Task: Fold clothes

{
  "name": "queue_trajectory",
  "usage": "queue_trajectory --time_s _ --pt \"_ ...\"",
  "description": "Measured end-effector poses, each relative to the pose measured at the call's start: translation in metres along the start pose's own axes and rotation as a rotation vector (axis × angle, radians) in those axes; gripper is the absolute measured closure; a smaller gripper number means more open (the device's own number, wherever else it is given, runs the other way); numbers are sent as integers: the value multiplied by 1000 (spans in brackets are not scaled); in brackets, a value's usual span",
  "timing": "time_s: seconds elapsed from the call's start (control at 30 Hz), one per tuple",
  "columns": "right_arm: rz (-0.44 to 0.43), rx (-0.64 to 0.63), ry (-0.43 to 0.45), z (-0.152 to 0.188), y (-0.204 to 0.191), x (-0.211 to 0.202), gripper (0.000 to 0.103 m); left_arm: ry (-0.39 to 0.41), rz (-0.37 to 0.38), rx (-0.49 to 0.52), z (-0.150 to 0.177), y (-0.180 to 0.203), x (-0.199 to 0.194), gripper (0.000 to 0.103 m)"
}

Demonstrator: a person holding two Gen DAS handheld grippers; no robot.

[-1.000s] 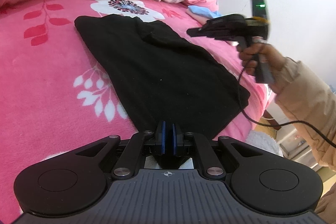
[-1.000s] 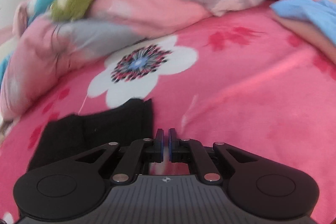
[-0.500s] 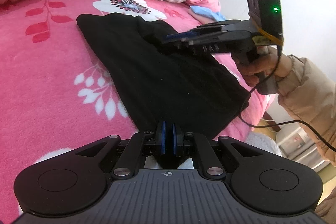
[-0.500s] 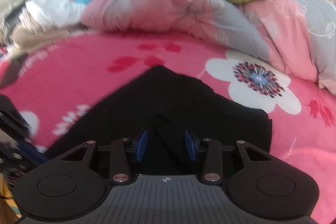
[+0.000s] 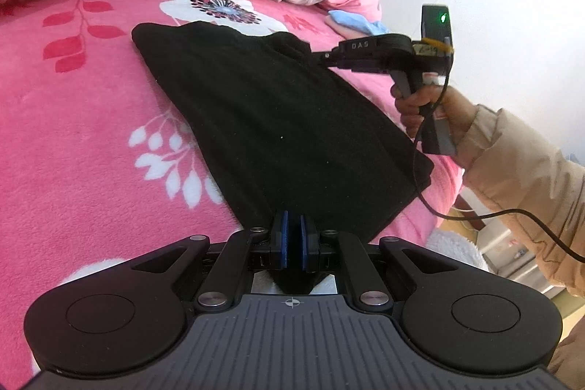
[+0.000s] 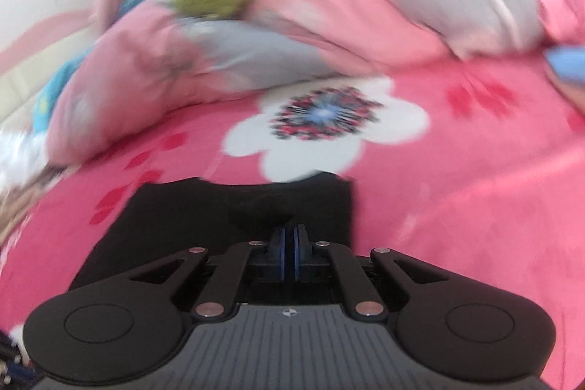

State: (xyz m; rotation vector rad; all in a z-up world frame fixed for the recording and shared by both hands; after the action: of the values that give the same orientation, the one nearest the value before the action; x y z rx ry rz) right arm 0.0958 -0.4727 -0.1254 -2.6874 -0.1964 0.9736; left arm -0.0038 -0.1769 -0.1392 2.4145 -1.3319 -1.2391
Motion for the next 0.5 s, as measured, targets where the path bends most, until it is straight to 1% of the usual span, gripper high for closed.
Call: queue_trajectory --time_s 0.13,0.23,0.3,0.33,0.43,0.47,0.5 --pt "10 106 41 4 25 0 102 4 0 -4 1 -1 -1 97" --pt "77 155 79 3 42 -7 102 4 1 -9 1 -1 -1 97" --pt "82 178 99 1 43 -18 101 4 2 -10 1 -1 -1 97" --pt "77 160 114 -2 38 -24 101 4 1 -9 0 -1 -1 97" --pt "-27 27 99 -7 0 -31 100 3 0 -8 0 -1 -1 97" --pt "-67 -15 74 -6 -13 -29 100 3 0 -8 0 -1 -1 97" --pt "-84 -50 41 -3 -23 -23 100 4 -1 -9 1 -1 -1 97"
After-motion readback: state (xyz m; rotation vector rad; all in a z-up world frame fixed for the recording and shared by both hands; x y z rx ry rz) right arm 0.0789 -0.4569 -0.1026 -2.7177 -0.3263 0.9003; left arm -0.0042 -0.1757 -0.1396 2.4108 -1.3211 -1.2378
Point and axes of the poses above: each gripper's, at about its wrist camera, not at the fingertips, and x roughly the way its jaws point, y to its right, z to its underside, the point moved 8 cm from there along x, roughly the way its jaws point, and after that the axes turned 2 degrees about -x, right-handed, at the moved point
